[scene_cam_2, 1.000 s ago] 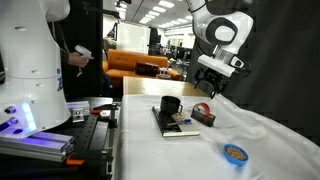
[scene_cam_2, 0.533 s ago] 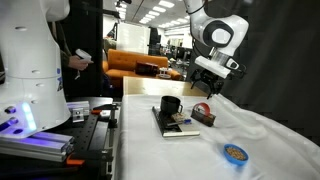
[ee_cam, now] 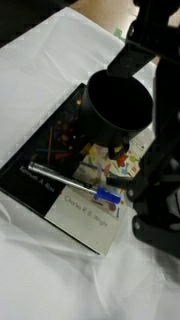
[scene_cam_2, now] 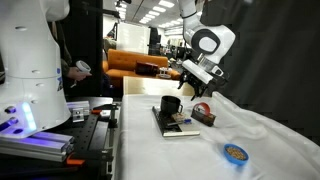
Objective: Put the marker in the black mug cup
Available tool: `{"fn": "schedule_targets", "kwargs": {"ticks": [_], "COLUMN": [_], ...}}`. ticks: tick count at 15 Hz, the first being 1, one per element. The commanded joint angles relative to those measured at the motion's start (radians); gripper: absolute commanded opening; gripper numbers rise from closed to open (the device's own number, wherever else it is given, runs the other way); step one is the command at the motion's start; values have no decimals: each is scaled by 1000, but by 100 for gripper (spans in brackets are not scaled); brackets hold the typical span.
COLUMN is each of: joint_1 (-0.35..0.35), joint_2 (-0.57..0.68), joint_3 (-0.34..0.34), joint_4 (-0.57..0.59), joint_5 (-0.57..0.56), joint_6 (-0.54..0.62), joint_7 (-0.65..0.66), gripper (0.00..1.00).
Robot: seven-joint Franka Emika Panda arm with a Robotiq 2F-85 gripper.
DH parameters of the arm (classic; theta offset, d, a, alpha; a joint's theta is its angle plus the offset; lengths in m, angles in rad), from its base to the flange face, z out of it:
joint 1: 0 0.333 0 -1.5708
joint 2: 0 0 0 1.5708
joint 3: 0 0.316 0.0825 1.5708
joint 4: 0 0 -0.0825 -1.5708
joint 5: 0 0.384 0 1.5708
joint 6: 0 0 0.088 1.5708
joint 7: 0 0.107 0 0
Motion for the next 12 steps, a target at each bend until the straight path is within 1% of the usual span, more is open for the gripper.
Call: {"fn": "schedule_targets", "kwargs": {"ticks": [1,4,5,10,12], "joint_1": [-7,-8,4,2,12], "joint_2": [12,25,28,33,49], "joint_3": [20,16,12,10,-1], "joint_4": [-28,-43,-38,-38,-35], "joint_5": [47,41,27,27,3], "joint_6": [-7,-7,-2,-2,2], "joint_7": [-17,-17,0,0,6], "gripper": [100,100,100,100,100]}}
